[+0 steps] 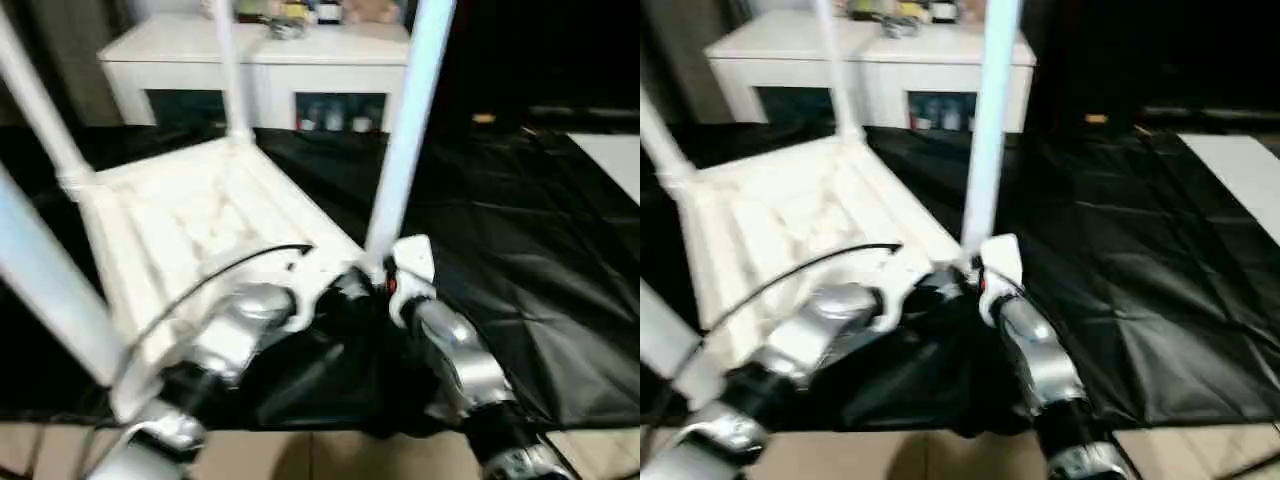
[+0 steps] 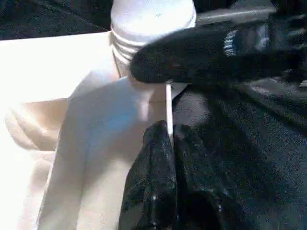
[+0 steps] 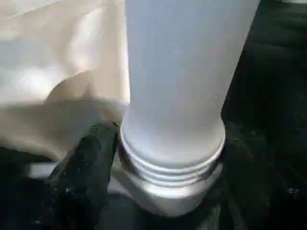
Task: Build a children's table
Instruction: Rotate leg to tighten
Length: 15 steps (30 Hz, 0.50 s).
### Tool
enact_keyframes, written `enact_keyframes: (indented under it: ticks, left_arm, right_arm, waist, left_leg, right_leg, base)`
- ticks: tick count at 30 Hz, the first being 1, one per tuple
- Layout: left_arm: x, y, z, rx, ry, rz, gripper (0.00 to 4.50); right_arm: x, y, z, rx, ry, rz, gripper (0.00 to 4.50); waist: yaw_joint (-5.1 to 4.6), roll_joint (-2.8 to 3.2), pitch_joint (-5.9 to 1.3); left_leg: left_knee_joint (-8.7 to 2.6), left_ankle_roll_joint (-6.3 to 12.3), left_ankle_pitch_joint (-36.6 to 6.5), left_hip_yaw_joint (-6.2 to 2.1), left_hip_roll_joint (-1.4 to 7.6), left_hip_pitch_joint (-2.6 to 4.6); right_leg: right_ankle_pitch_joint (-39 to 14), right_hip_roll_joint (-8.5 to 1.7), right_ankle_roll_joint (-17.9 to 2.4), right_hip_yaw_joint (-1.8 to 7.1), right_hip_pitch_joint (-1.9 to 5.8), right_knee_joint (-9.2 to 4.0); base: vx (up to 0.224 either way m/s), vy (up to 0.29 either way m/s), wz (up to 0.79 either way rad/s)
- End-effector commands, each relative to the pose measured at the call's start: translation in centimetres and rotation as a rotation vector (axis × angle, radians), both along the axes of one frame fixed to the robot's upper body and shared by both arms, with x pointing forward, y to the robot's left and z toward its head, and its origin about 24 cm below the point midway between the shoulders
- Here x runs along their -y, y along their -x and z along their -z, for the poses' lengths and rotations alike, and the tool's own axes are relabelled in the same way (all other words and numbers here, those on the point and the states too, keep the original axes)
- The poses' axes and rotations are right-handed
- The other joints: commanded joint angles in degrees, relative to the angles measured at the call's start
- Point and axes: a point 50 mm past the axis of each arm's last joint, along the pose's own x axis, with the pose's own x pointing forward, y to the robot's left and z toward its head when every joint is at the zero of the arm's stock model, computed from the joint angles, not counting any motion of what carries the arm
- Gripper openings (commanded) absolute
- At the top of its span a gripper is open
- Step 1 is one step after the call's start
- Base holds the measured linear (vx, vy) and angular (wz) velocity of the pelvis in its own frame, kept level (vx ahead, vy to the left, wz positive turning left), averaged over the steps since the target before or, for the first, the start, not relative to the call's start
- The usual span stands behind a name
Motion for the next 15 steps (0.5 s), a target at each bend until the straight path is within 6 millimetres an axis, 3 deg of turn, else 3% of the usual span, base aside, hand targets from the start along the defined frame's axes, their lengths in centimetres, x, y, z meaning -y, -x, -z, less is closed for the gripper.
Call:
enact_keyframes:
  ticks: [1, 2, 4, 6, 8, 11, 13, 15]
  left_arm:
    - [-0.6, 1.8, 1.8, -0.108, -0.008, 0.111, 0.0]
    - [-0.7, 2.3, 1.7, -0.111, 0.007, 0.158, 0.0]
    - [-0.8, 3.0, 1.3, -0.127, 0.037, 0.23, 0.0]
    - [-1.1, 3.3, 1.1, -0.134, 0.044, 0.262, 0.0]
    - [-1.6, 3.5, 0.7, -0.135, 0.041, 0.282, 0.0]
    - [-2.2, 4.0, 0.4, -0.157, 0.046, 0.317, 0.0]
    - [-2.4, 4.2, 0.3, -0.166, 0.046, 0.333, 0.0]
    - [-2.8, 4.6, 0.2, -0.176, 0.048, 0.354, 0.0]
  right_arm:
    - [0.1, 0.6, 0.0, -0.032, -0.001, -0.139, 3.77]
    - [0.4, 0.8, -0.3, -0.049, -0.032, -0.187, 3.77]
    - [1.3, 1.0, -0.8, -0.062, -0.049, -0.25, 3.77]
    - [1.8, 1.4, -1.1, -0.053, -0.036, -0.325, 3.77]
    - [2.8, 2.0, -1.6, -0.034, -0.003, -0.441, 3.77]
    - [3.4, 2.6, -2.2, -0.038, -0.017, -0.529, 3.77]
    - [3.6, 2.8, -2.4, -0.036, -0.015, -0.558, 3.77]
    - [3.7, 3.1, -2.6, -0.047, -0.017, -0.613, 3.77]
  waist:
    - [0.49, -0.65, -1.83]
    - [0.69, -0.65, -2.08]
    - [1.09, -0.67, -2.26]
    - [1.9, -0.38, -2.47]
    - [2.69, -0.43, -3.05]
    - [3.11, -0.45, -3.29]
    - [3.21, -0.37, -3.33]
    - [3.21, -0.34, -3.31]
  left_leg:
    - [-5.46, -0.17, -23.69, -2.04, 3.58, 0.68]
    - [-5.16, -0.03, -23.57, -1.96, 3.57, 1.12]
    - [-5.13, 0.63, -21.31, -1.83, 3.85, 1.04]
    - [-4.79, 1.67, -16.6, -1.29, 4.0, 1.3]
    - [-4.03, 3.4, -8.53, -1.12, 4.02, 0.77]
    - [-3.28, 6.05, -3.79, -0.86, 3.69, 0.61]
    - [-3.06, 7.05, -2.83, -0.86, 3.69, 0.59]
    - [-3.05, 7.28, -3.5, -0.89, 3.84, 0.58]
  right_leg:
    - [-21.99, -2.93, -7.5, 1.44, 0.17, -4.91]
    - [-22.21, -3.09, -7.84, 1.59, 0.16, -4.9]
    - [-20.11, -3.05, -8.86, 1.77, 0.44, -4.61]
    - [-12.51, -2.57, -11.04, 1.65, 0.3, -3.89]
    - [-1.21, -2.41, -13.21, 1.26, 1.32, -2.3]
    - [7.15, -2.26, -15.38, 1.12, 1.6, -1.39]
    - [8.87, -2.2, -16.16, 1.02, 1.64, -1.17]
    - [7.26, -2.25, -16.54, 0.87, 1.72, -1.21]
  base:
    - [0.0, 0.0, 0.0]
    - [0.0, 0.0, 0.0]
    - [0.027, -0.019, 0.03]
    - [0.068, -0.031, 0.08]
    - [0.074, -0.006, 0.01]
    - [0.064, 0.009, -0.01]
    - [0.026, 0.006, 0.0]
    - [0.0, 0.0, 0.0]
